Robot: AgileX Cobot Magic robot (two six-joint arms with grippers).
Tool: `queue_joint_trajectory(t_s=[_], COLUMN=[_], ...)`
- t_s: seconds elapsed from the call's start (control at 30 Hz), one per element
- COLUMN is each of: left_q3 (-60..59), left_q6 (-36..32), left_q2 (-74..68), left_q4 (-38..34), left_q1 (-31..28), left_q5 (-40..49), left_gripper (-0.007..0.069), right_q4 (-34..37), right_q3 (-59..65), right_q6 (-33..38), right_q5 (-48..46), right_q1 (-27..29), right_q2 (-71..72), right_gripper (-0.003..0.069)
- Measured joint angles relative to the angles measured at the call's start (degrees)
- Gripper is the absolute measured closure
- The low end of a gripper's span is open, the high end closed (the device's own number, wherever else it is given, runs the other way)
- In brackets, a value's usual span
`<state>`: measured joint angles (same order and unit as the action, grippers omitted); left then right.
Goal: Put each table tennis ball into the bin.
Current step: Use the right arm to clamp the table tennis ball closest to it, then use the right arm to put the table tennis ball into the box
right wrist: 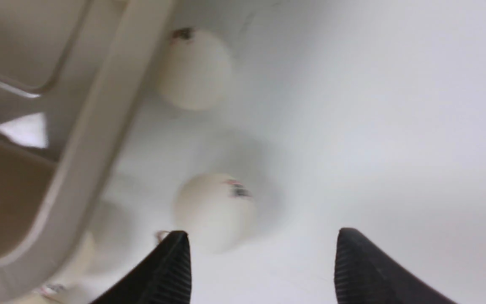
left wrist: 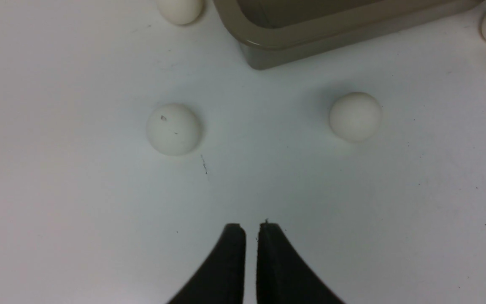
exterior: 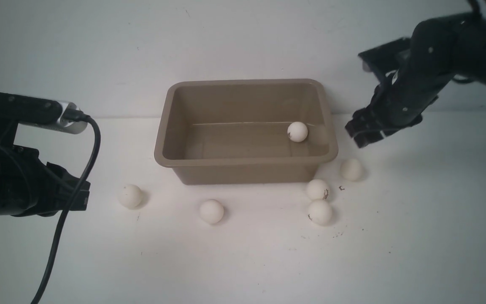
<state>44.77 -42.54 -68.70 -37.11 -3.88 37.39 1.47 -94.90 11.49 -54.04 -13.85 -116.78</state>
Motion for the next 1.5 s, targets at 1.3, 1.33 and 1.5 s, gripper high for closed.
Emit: queue_joint_trajectory(t_s=[1.3,1.33,1.5], left_q3=[0.0,0.0,0.0], left_q6=[-0.5,-0.5,-0.5], left_q2=[0.0,0.0,0.0], left_q4=[0.0,0.0,0.0], left_q1=[0.0,0.0,0.0], left_q5=[0.3,0.3,0.3], left_gripper=[0.0594,0.0594,0.0594], right_q4=[-3.1,-1.0,7.4], right_q3=[-2.1,-4.2,-14.4], right_q6=[2.0,2.5,7.5], right_q5=[3.5,3.2,1.0], right_q1=[-0.1,-0.2,-3.7], right_q2=[-2.0,-1.2,-1.1], right_gripper=[0.0300,0.0300,0.0300])
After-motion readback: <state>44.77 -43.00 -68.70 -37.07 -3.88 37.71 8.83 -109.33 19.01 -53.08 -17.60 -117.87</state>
